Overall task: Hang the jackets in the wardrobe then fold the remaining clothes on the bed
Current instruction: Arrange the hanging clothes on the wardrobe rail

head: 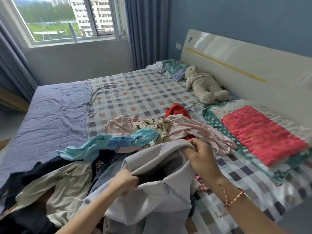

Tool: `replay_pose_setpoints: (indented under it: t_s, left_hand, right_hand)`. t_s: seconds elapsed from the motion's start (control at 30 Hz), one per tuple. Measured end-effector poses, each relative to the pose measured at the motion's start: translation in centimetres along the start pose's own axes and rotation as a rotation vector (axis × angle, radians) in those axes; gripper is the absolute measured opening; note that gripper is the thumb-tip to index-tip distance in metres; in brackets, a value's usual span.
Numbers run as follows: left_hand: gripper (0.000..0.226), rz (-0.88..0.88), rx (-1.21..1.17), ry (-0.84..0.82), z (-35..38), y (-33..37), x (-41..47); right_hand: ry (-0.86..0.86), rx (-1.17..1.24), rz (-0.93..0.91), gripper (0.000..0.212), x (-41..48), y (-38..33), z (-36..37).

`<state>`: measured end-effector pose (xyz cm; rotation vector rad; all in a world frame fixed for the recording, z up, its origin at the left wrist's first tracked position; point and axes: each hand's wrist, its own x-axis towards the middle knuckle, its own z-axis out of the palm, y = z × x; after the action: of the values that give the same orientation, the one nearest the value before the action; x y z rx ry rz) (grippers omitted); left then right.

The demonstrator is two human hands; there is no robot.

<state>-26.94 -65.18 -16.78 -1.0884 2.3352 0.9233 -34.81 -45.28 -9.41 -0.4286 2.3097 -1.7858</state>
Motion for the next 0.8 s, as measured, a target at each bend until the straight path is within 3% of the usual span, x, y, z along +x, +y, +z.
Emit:
replay_pose_setpoints:
  t_s: [0.1, 0.23, 0.33, 0.43, 0.5, 0.53, 0.6, 0.7, 0.8]
  left_hand:
    - [0.019, 0.176, -0.15, -0.231, -0.5, 4.5, -2.9]
    - [0.043, 0.625, -0.458, -0.094, -0.7, 11.9, -10.0]
    - [0.048, 0.756, -0.763, -0.164, -0.5, 16.2, -16.0]
    - [0.044, 0.855, -0.728, -0.344, 0.9, 19.0, -21.0]
    - [0.015, 0.931, -0.67, -0.492, 3.1, 21.0, -25.0]
    - [0.015, 0.946, -0.647, -0.546, 3.3, 21.2, -25.7]
    - [0.039, 1.044, -0.507, -0.674, 5.9, 22.6, -28.3]
    - [0.034, 1.178, -0.324, -0.667, 11.1, 24.5, -33.4]
    - [0.028, 1.244, -0.333, -0.628, 14.7, 25.6, -37.6]
  right_hand:
    - [0.279, 0.075, -0.077, 0.016, -2.0, -2.0, -4.5]
    - [0.625, 0.145, -0.141, 0.018, -6.2, -5.2, -10.8]
    - [0.86, 0.161, -0.181, 0.028, -10.3, -7.7, -15.4]
    - [0.996, 0.163, -0.215, 0.018, -14.7, -9.4, -19.5]
    - [1.048, 0.081, -0.236, 0.019, -18.8, -10.3, -22.3]
    - [1.04, 0.055, -0.232, 0.022, -19.2, -10.7, -22.4]
    - [1.127, 0.04, -0.206, 0.028, -22.3, -10.5, -24.2]
    - [1.345, 0.08, -0.134, 0.025, -29.3, -8.4, -27.7]
    - [1.521, 0.125, -0.076, 0.022, -35.1, -7.3, -30.2]
